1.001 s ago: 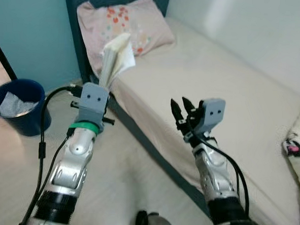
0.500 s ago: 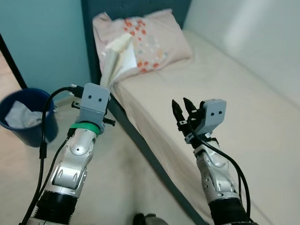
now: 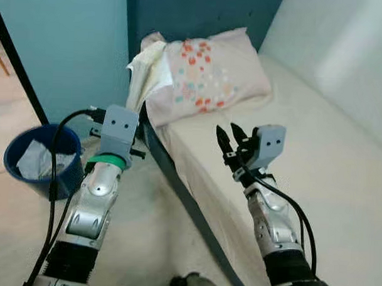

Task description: Clean up the room

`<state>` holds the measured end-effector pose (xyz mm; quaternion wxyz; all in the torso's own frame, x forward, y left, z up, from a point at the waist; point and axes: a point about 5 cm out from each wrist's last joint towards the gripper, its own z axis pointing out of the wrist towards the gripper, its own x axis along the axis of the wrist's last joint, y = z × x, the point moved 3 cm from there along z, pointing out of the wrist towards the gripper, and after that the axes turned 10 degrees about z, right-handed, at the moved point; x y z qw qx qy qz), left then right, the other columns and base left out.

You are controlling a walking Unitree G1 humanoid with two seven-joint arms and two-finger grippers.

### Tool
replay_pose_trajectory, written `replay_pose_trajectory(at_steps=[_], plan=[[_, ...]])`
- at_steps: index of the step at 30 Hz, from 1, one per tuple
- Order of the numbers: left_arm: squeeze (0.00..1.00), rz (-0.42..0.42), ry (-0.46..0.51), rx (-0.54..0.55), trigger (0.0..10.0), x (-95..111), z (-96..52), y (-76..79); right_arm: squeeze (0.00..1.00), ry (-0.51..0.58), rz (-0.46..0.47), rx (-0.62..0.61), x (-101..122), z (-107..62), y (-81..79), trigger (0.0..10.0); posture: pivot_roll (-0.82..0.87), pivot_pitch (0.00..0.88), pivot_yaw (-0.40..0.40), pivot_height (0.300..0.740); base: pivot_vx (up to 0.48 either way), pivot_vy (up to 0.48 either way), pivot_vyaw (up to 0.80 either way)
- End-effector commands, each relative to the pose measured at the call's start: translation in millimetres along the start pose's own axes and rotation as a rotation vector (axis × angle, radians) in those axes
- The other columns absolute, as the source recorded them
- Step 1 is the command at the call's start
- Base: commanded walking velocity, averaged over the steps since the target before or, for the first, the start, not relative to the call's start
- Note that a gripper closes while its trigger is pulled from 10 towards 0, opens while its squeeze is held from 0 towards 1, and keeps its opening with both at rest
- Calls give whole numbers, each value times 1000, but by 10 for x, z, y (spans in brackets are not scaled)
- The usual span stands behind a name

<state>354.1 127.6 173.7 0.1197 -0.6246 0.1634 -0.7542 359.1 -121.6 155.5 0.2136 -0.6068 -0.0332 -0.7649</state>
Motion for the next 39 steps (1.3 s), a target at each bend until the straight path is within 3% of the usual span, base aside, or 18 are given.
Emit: replay_pose_trajectory(at_steps=[1, 27, 39], plan=[[0, 1, 40, -19, 10000, 83, 9, 58, 0, 1, 0, -33, -2, -26, 77, 10000, -38, 27, -29, 713, 480, 0, 0], [0, -10, 36, -38, 10000, 78, 1, 119, 0, -16, 2, -72, -27, -61, 144, 10000, -48, 43, -31, 713, 474, 0, -49], [0, -50, 49, -77, 10000, 117, -21, 201, 0, -18, 15, -77, -20, -60, 156, 10000, -51, 46, -35, 713, 0, 0, -781]])
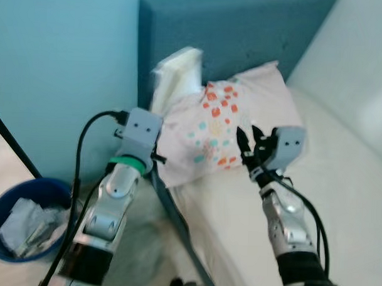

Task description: Clean up the room

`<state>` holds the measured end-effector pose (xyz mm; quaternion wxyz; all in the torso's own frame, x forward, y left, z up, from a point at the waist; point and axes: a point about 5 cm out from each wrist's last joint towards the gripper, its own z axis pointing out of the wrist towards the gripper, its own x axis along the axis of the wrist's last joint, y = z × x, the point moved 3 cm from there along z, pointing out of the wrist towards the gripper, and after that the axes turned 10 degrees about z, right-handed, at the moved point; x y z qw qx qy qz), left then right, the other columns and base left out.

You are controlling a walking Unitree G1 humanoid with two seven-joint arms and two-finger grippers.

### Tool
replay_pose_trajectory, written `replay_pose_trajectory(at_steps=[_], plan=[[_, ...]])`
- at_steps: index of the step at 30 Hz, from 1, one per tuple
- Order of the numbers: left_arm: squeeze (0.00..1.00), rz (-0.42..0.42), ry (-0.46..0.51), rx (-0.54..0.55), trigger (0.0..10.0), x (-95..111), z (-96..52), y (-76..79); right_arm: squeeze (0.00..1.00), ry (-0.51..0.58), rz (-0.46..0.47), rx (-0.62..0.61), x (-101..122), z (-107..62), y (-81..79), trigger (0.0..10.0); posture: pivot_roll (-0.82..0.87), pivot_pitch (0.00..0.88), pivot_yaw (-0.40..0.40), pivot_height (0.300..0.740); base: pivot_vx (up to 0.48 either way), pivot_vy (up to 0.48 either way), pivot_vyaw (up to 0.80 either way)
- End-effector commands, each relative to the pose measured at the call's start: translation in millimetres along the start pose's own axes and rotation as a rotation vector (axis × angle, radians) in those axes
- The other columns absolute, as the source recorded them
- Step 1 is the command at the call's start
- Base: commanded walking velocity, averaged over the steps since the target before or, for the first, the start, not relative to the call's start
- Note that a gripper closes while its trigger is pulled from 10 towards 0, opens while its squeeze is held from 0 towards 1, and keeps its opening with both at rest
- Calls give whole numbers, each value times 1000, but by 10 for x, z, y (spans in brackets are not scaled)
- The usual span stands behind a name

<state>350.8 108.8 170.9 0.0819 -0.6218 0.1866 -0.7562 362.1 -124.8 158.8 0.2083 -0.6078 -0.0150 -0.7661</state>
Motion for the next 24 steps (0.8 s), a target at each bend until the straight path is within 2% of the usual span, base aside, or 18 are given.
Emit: replay_pose_trajectory(at_steps=[1, 24], plan=[[0, -21, 25, 3, 10000, 63, 0, 19, 0, -25, 1, -42, -53, -82, 127, 10000, -51, 46, -35, 713, 0, 0, -781], [0, -17, 28, 3, 10000, 70, 16, 17, 0, -21, 12, -44, -33, -73, 130, 10000, -54, 45, -32, 713, 0, 0, -780]])
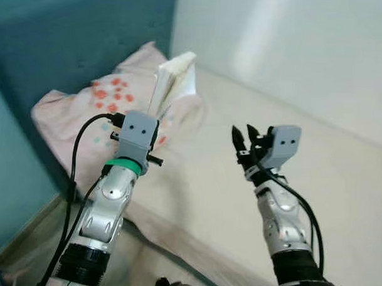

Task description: Clean up the room

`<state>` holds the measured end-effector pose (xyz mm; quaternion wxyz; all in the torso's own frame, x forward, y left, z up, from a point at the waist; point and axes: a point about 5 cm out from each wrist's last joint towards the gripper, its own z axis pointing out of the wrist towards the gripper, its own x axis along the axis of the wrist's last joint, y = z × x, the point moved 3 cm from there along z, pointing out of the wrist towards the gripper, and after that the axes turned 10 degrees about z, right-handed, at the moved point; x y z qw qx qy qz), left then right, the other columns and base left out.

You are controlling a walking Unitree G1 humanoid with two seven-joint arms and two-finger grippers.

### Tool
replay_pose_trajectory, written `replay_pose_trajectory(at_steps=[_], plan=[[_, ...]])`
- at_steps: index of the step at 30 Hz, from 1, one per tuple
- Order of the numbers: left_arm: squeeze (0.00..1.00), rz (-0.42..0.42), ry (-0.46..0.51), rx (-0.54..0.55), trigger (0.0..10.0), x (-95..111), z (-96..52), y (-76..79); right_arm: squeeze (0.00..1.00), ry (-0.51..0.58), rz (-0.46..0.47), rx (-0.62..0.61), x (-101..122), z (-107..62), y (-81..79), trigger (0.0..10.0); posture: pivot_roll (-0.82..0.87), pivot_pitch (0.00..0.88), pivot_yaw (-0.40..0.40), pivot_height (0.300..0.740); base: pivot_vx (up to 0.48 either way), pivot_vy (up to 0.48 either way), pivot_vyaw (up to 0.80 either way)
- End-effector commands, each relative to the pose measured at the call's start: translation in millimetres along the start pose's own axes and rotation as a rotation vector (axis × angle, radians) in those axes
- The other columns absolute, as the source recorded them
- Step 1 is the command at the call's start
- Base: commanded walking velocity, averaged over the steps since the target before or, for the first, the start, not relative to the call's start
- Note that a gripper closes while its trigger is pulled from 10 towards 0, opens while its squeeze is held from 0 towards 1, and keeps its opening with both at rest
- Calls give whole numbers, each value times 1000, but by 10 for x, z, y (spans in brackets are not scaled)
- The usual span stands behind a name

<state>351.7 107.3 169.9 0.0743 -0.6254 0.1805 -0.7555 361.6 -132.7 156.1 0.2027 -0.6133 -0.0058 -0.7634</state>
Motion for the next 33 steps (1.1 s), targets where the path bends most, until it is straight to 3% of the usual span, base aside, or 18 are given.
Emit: replay_pose_trajectory(at_steps=[1, 20, 25, 33], plan=[[0, 4, 32, 3, 10000, 75, 8, -1, 0, -13, 9, -21, -33, -36, 52, 10000, -54, 44, -31, 713, 0, 0, -781], [0, -7, 23, 0, 10000, 67, 29, -3, 0, -9, 27, -33, -25, -29, 72, 10000, -54, 36, -26, 713, 0, 0, -781], [0, -12, 16, 5, 10000, 63, 33, -15, 0, -8, 23, -39, -25, -25, 79, 10000, -53, 33, -26, 713, 0, 444, -774], [0, -13, 22, 6, 10000, 76, 36, -20, 0, -11, 7, -40, -30, -23, 76, 10000, -53, 33, -26, 713, 0, 480, 0]])
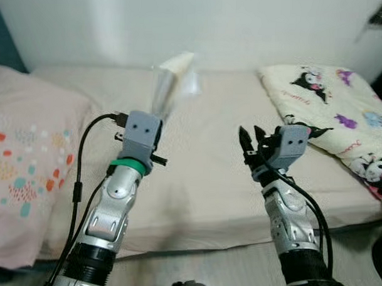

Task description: Clean up the room

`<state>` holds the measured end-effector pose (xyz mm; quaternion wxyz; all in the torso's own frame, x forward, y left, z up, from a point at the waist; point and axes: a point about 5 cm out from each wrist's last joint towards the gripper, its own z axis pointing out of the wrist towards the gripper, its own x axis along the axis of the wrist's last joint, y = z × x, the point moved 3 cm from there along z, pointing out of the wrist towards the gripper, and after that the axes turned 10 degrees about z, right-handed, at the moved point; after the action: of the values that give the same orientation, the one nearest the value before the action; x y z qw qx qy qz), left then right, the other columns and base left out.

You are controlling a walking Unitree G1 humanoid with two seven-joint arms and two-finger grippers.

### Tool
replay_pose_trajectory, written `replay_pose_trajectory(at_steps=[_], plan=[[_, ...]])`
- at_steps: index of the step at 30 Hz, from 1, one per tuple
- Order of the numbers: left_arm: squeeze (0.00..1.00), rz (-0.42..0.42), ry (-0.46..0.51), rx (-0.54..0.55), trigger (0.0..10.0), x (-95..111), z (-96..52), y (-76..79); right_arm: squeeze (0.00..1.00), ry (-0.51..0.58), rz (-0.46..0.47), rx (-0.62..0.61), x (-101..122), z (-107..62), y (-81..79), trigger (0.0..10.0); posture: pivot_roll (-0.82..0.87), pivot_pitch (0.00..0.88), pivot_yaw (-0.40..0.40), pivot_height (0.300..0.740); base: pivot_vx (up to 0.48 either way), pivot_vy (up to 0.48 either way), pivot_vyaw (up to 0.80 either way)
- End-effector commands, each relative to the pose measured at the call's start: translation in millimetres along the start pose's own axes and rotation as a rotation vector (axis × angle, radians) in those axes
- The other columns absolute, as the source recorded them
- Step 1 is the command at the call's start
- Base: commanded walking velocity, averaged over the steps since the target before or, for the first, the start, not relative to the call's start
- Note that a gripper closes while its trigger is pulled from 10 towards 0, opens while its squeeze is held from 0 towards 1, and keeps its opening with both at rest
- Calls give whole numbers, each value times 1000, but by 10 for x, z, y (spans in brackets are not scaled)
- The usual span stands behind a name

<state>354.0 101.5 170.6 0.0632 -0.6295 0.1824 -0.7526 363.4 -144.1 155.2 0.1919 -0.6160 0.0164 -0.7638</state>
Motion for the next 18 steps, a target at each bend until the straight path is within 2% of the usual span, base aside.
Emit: replay_pose_trajectory(at_steps=[1, 8, 10, 18], plan=[[0, 4, 28, 23, 10000, 58, 1, -67, 0, -15, -4, 7, -51, -11, -34, 10000, -53, 33, -26, 713, 0, 480, 0], [0, 6, 30, 23, 10000, 61, 2, -67, 0, -14, -4, 5, -50, -11, -27, 10000, -53, 33, -26, 713, 0, 460, 0], [0, 21, 42, 26, 10000, 74, 1, -70, 0, -15, -4, 5, -53, -11, -27, 10000, -53, 31, -24, 713, 0, 0, 0], [0, 68, 67, 32, 10000, 105, 0, -65, 0, -15, -3, 4, -56, -9, -30, 10000, -53, 34, -24, 713, 0, -454, 0]])
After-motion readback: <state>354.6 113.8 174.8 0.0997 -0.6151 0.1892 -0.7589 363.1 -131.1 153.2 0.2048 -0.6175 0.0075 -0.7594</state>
